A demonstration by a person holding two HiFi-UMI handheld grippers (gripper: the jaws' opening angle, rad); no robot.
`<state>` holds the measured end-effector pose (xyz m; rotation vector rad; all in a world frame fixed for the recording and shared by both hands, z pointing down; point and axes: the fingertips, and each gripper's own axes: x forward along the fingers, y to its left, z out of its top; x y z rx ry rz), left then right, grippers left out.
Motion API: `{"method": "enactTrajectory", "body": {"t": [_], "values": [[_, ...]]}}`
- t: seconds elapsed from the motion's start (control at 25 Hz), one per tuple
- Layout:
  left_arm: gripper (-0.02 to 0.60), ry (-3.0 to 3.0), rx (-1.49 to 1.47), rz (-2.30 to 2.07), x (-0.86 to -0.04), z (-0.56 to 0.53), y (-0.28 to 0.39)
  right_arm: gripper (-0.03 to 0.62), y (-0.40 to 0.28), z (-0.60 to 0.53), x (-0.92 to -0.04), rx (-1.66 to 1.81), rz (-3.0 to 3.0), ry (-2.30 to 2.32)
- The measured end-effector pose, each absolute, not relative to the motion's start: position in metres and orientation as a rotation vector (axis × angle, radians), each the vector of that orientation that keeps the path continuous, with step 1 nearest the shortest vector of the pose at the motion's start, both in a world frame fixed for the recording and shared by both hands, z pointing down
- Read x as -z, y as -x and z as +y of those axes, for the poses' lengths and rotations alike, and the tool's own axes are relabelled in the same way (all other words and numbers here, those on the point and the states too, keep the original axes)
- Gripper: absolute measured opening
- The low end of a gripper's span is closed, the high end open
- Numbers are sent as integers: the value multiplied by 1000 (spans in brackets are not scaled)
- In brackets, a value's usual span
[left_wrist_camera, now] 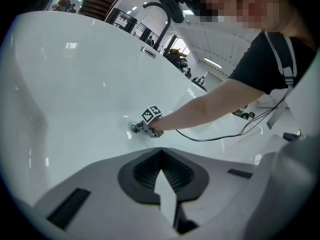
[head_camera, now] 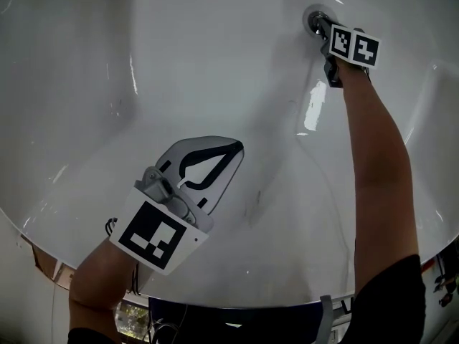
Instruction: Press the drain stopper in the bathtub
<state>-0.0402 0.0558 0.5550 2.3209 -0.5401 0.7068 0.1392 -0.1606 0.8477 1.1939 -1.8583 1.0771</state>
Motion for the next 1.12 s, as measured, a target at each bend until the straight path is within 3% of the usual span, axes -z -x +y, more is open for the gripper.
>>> {"method": "enactTrajectory", "body": {"t": [0.76, 1.12], "values": [[3, -2221, -630, -615, -560, 47, 52, 15, -138, -165, -848, -1048, -1838, -1177], [3, -2180, -611, -727, -545, 32, 60, 15, -149, -150, -805, -1101, -1861, -1262]]}}
